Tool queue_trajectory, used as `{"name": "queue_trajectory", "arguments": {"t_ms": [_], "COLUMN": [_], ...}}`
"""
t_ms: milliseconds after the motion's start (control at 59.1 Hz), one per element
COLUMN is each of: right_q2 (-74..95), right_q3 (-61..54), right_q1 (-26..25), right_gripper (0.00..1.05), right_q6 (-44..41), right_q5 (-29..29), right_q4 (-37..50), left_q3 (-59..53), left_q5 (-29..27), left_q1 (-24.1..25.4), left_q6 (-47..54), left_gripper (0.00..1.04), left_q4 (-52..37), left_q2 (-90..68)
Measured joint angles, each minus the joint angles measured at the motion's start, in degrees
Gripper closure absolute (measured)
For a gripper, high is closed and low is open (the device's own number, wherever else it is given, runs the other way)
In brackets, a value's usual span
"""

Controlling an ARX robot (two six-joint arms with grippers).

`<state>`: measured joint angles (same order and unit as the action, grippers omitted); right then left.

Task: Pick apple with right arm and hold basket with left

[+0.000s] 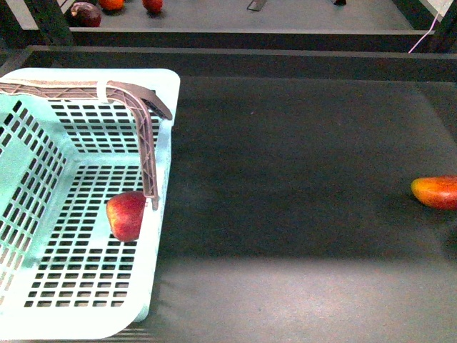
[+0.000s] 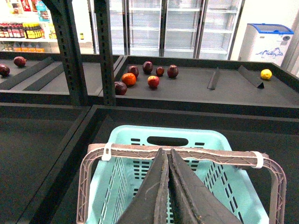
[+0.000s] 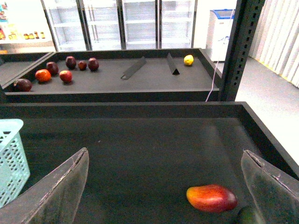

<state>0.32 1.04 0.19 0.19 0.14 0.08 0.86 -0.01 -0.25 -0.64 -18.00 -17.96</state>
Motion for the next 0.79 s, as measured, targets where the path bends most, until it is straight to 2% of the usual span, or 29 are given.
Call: {"name": "queue_trajectory", "arguments": {"t_ms": [389, 490, 795], "right_q2": [0.0, 0.0, 0.0], "right_q3": [0.0, 0.0, 0.0], "right_q1": [0.0, 0.0, 0.0], "right_gripper": [0.09, 0.09, 0.09], "right_q6": [0.0, 0.0, 0.0], "right_q5": [0.0, 0.0, 0.0], "right_q4": [0.0, 0.0, 0.0], "left_q3": [0.0, 0.0, 0.0], "left_q5": [0.0, 0.0, 0.0], "left_q1": [0.0, 0.0, 0.0], "left_q6": [0.0, 0.0, 0.0], "left_gripper": [1.01, 1.01, 1.01], "left_q4": [8.2, 17.1, 17.9], "left_q2": [8.2, 15.5, 17.6]}}
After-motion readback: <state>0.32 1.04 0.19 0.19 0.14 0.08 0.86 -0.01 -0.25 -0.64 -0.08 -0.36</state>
